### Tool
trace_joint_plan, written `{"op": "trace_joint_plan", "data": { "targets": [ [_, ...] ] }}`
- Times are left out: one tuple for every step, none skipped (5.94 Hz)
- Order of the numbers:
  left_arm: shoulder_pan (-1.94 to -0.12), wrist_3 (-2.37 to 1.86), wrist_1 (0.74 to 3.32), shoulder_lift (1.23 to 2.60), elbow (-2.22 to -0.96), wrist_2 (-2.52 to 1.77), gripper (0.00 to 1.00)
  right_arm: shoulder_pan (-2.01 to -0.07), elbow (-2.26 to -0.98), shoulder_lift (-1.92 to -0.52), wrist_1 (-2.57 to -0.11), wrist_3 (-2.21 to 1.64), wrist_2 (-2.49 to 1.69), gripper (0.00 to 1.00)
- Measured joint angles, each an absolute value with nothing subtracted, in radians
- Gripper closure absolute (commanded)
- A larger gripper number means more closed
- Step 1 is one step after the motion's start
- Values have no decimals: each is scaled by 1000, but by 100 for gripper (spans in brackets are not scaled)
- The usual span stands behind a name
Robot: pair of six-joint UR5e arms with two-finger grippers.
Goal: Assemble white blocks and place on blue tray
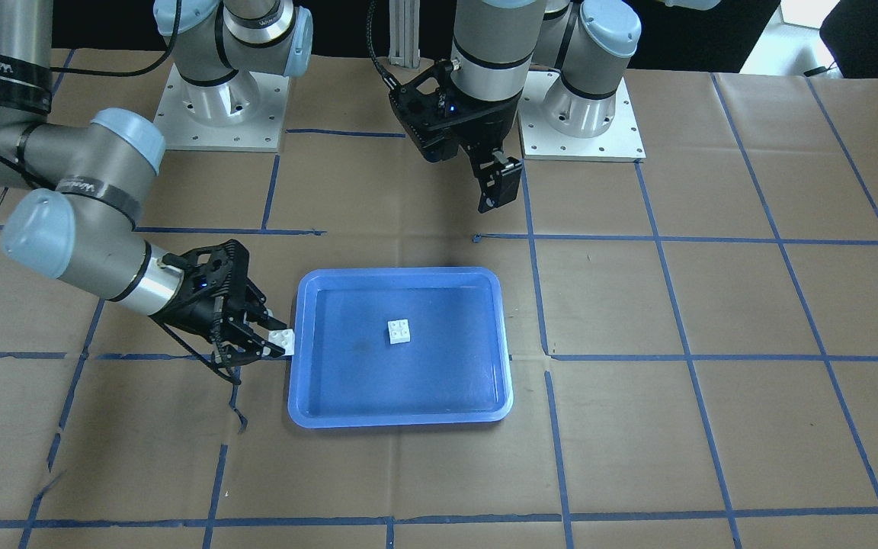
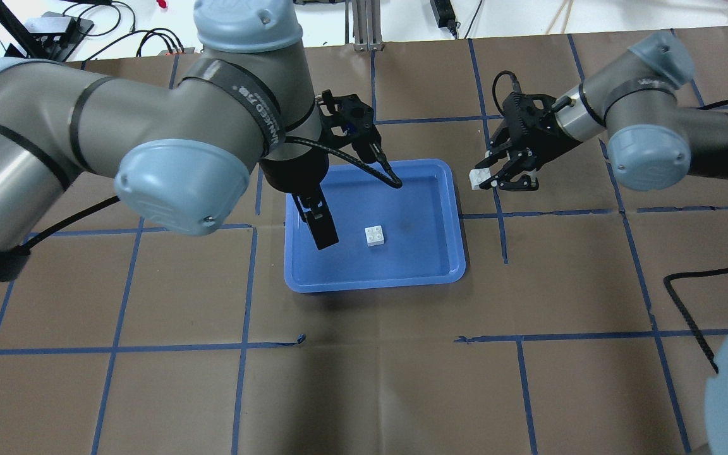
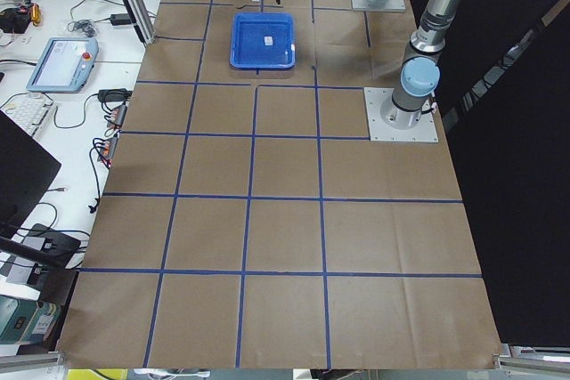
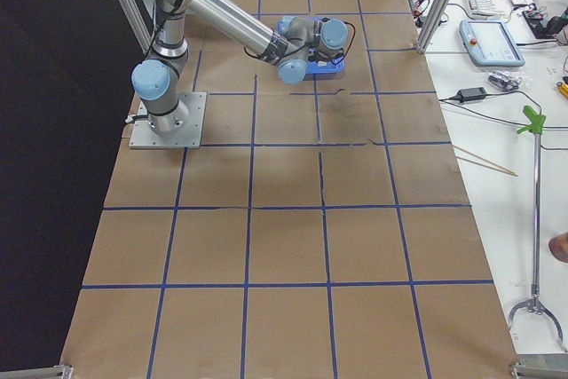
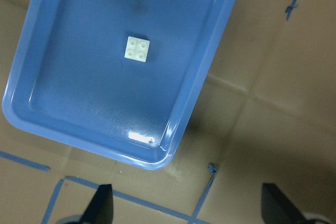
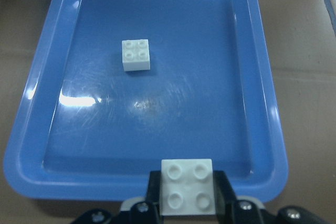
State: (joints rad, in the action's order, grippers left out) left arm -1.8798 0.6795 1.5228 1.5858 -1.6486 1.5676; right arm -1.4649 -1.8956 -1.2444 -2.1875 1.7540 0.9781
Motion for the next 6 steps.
{"op": "trace_joint_plan", "data": {
  "targets": [
    [-1858,558,1553,1544,-1649,1605,1,-1520,-1951,-1242,-2333,1622,976,75],
    [-1835,410,1564,1505,-1650,1621,1,-1559,-2003,-1237,-2462,1511,975,75],
    [-1823,256,1563,1480,-1651,1625,1,-1580,-2047,-1232,-2545,1455,970,75],
    [-1817,106,1558,1470,-1649,1626,1,-1598,-2075,-1221,-2595,1433,962,75],
    [-1814,-22,1549,1465,-1648,1627,1,-1618,-2086,-1201,-2637,1413,957,75],
    [-1812,-93,1542,1462,-1648,1627,1,-1629,-2090,-1183,-2664,1396,956,75]
  ]
}}
